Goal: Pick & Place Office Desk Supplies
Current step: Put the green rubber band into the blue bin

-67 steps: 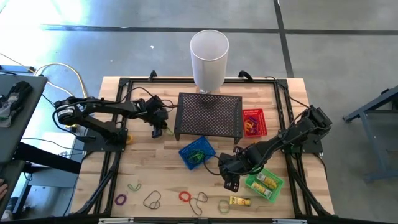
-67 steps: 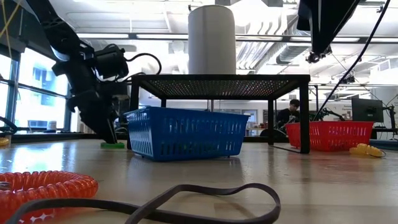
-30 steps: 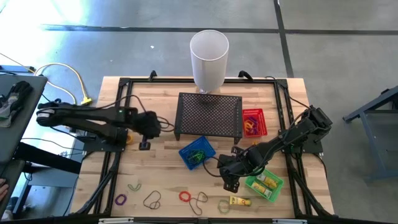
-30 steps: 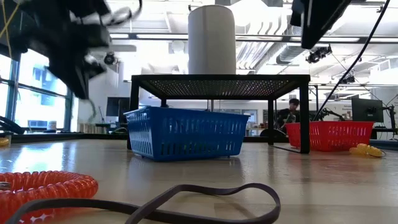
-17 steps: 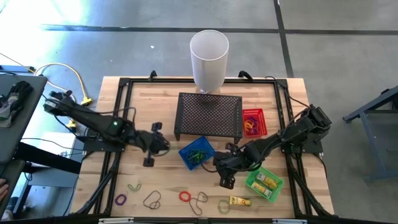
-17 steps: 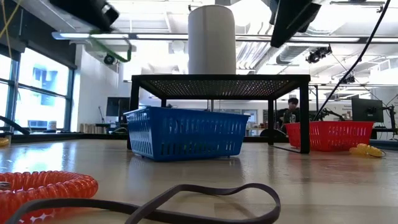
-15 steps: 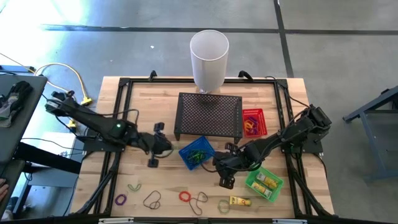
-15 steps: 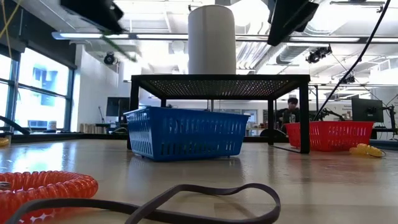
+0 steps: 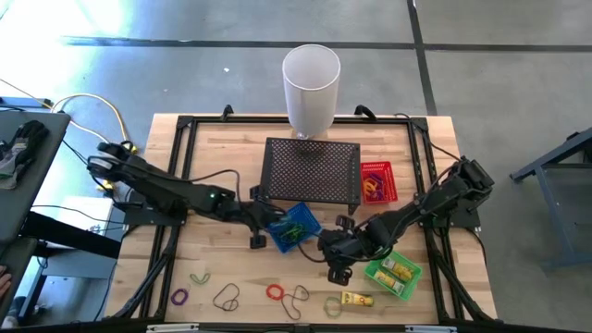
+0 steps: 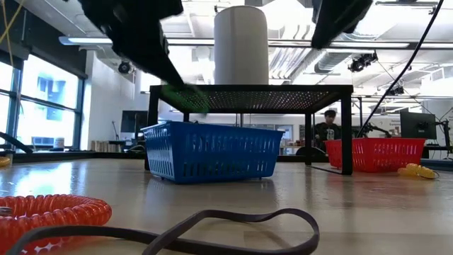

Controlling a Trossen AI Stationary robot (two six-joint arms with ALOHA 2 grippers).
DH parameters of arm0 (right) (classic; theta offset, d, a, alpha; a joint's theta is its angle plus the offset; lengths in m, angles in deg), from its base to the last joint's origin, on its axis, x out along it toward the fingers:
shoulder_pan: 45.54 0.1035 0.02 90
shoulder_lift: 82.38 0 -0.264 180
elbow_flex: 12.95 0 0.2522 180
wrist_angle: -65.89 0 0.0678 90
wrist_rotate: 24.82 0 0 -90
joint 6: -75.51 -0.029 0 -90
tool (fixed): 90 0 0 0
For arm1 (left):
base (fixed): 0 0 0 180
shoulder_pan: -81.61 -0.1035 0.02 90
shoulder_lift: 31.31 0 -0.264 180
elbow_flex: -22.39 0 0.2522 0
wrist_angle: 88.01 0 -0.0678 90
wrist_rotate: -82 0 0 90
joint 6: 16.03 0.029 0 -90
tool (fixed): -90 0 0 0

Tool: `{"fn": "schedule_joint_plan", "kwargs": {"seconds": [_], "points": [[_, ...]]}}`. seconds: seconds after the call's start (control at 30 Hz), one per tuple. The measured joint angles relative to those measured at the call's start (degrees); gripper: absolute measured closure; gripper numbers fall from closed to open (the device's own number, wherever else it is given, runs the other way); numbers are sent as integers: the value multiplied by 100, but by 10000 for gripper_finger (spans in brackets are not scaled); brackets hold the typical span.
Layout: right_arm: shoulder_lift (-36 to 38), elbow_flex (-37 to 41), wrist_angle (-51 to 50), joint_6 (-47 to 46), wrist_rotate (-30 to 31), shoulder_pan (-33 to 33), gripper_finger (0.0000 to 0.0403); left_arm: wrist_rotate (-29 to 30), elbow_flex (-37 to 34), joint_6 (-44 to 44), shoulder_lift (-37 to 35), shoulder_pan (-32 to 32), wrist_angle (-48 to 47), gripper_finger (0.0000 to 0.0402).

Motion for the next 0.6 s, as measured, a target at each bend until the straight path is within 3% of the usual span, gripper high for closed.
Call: {"fn": "schedule_joint_plan", "kwargs": {"seconds": [0.3, 0.6], "points": [[0, 175, 293, -195, 2, 16, 263, -401, 0, -384, 325, -236, 123, 395], [0, 231, 417, -225, 2, 16, 263, -714, 0, -90, 356, -239, 402, 344]]}}
